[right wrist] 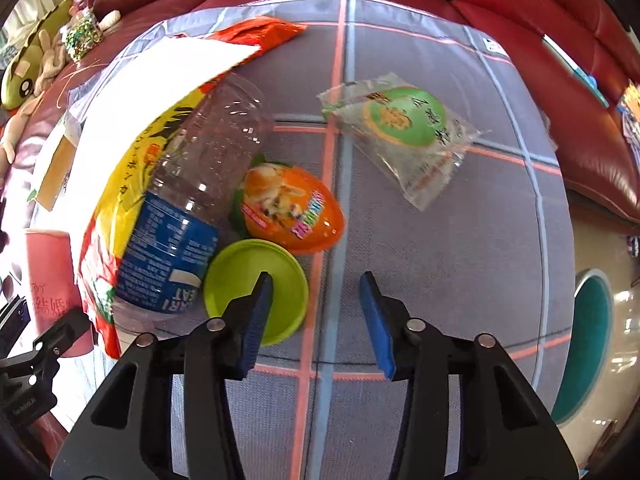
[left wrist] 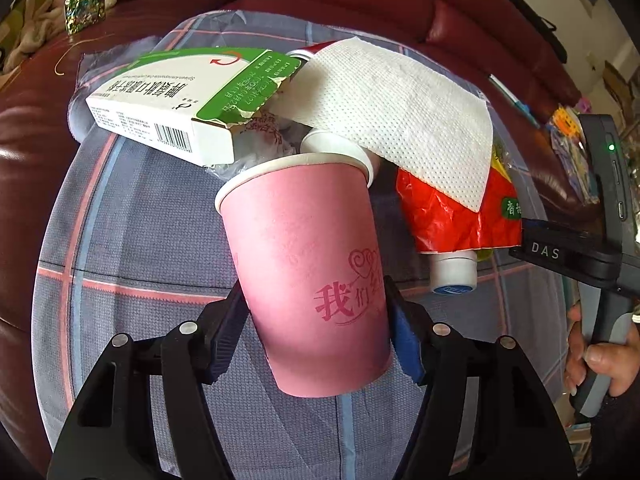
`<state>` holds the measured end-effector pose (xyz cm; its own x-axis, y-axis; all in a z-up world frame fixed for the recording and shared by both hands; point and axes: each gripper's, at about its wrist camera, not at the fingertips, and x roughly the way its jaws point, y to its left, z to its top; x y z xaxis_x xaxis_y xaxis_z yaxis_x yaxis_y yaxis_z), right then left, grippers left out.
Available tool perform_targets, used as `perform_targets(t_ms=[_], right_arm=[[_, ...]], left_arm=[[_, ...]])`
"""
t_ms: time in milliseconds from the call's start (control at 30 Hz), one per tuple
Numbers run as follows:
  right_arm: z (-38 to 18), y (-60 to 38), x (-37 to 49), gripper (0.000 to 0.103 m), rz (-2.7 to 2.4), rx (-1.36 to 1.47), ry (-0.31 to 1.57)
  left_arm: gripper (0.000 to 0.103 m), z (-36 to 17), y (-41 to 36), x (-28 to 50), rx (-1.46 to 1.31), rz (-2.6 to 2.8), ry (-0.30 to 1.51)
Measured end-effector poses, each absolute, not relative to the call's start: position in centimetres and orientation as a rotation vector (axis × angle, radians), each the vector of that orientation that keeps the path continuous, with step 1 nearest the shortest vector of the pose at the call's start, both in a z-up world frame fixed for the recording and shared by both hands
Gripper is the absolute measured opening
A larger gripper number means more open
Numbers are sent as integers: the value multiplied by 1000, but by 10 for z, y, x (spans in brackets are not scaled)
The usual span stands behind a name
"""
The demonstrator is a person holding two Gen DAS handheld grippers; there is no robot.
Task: Collect trash
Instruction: 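Grasp the pink paper cup with the left tool while the right tool grasps the yellow-green lid, then carry cup and lid to the bin while the right tool releases the lid inside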
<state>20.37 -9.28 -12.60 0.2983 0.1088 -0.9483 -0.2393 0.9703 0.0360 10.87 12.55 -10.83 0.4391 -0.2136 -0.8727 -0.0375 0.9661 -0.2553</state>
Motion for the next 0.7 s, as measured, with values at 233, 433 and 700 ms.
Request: perform_targets(t_ms=[233,433,700], right_arm=[[-123,-90,197,3,261,-130,1248],[-105,-118,188,3,239,-96,1221],[-74,-158,175,3,207,-35,1160]], left_arm=[[60,-102,112,109,-206,-112,1088],[60,-80,111,96,-199,-121,1047],[60,-33,75,88,-151,-221,976]])
